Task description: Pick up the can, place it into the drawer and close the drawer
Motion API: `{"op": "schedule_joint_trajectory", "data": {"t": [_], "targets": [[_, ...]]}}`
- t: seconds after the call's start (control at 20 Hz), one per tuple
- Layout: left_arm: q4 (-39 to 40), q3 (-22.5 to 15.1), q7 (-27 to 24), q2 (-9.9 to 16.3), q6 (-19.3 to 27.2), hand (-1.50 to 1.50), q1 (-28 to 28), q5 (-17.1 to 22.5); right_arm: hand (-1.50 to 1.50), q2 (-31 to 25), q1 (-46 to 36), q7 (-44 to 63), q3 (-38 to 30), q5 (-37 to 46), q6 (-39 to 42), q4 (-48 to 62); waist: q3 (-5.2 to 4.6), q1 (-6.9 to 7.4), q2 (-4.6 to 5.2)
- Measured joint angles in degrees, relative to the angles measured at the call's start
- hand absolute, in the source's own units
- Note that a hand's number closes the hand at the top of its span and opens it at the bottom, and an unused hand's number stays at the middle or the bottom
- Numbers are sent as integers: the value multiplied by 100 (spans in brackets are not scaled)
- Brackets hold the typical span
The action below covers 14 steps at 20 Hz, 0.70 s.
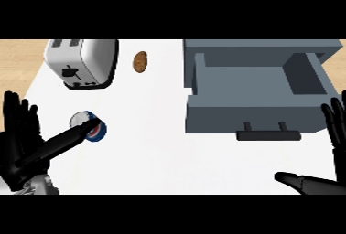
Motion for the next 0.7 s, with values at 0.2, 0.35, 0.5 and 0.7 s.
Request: {"op": "schedule_joint_trajectory", "data": {"t": [0.2,0.35,0.5,0.7], "targets": [[469,-252,-314,-16,353,-150,59,86,-150,-38,101,-2,-127,-84,118,-111,-1,-3,-1],[853,-320,-839,-21,449,-150,275,396,-150,-36,154,13,-159,-85,162,-175,-1,0,0],[1372,-198,-1219,-16,500,-150,168,609,-150,-51,165,189,-217,-120,171,-390,-1,-3,0],[1942,-341,-1941,-22,771,-150,301,1010,-150,-56,246,28,-374,-224,307,-324,-1,-4,0]]}}
